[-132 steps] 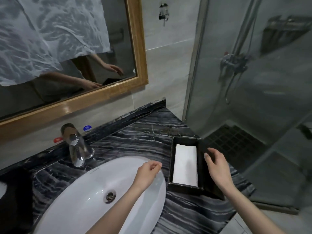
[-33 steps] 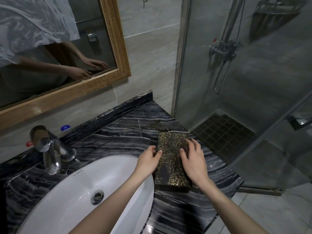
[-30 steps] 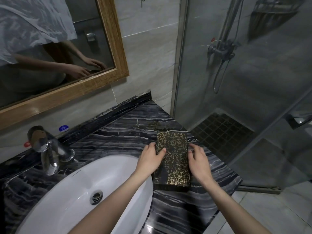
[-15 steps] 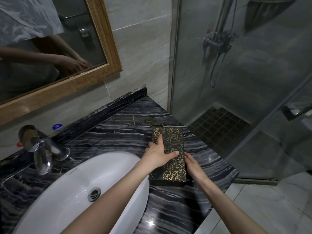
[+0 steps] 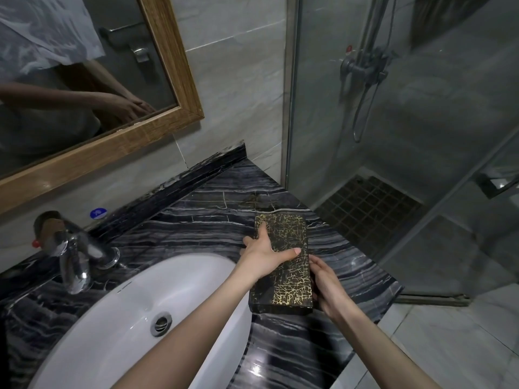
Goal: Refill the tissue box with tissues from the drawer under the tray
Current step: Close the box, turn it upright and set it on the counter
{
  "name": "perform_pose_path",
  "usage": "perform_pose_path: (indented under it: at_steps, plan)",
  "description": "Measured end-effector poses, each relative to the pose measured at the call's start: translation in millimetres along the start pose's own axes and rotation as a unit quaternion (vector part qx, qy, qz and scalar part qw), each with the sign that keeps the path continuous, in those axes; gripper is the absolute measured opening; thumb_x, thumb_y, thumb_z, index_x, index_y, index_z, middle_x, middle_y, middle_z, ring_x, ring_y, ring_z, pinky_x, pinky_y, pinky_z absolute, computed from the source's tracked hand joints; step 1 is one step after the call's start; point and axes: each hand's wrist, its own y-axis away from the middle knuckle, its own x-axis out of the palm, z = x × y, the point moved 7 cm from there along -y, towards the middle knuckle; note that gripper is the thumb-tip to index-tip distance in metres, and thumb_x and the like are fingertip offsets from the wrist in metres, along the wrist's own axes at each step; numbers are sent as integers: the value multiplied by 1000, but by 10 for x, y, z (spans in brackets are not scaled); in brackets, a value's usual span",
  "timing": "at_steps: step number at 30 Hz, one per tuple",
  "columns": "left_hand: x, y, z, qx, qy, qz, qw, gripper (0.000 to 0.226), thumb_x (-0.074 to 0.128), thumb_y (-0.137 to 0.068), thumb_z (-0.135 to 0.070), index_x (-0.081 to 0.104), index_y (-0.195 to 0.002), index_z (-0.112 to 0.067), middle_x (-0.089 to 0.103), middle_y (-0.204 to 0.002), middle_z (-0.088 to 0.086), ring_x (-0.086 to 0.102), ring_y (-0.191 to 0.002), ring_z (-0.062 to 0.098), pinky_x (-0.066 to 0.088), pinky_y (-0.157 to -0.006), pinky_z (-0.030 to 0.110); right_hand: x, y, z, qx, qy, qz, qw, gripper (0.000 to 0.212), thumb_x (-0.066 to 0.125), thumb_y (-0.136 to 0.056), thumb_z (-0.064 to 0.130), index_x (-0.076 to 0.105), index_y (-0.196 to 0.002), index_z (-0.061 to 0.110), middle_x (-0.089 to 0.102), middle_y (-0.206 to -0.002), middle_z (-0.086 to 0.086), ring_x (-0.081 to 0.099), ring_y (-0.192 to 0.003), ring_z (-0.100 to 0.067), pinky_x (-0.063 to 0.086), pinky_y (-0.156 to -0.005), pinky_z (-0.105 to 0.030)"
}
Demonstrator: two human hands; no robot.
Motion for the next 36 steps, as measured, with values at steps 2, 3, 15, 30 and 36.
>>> perform_pose_path:
  at_steps: [2,3,15,30,36]
  plan:
    - [-24,11,5,8,18,-3,1000,112,71,-69,-61,1,-151,-31,20,-150,21,31,-137,40,31,-114,49,-30,2,-35,17,5,-10,1000,27,38,-101,15,51,-124,8,63,-57,1,60,-42,-8,48,-38,-21]
    - [-39,16,5,13,20,-5,1000,112,71,-69,-61,1,-151,-31,21,-149,20,31,-137,40,31,-114,49,-27,4,-36,23,5,-10,1000,26,41,-100,20,52,-122,9,58,-54,4,56,-45,-8,47,-43,-24]
    - [-202,115,139,-3,60,-39,997,117,61,-60,-79,-1,-150,-36,8,-154,17,15,-143,40,22,-118,49,291,251,525,-62,-55,53,995,30,60,-91,11,57,-120,5,69,-103,-11,68,-79,-14,57,-73,-29]
    - [-359,182,409,38,411,9,911,95,69,-63,-66,26,-143,-39,59,-122,-7,61,-104,13,54,-75,36,566,416,811,-126,10,104,986,25,49,-97,22,69,-111,23,72,-90,12,60,-84,-5,46,-75,-28]
    - [-373,218,338,66,424,42,902,82,65,-68,-58,37,-140,-30,64,-122,-2,64,-104,14,53,-78,31,689,374,425,-18,-8,150,988,39,53,-93,39,63,-121,14,68,-121,-12,64,-113,-29,50,-98,-46]
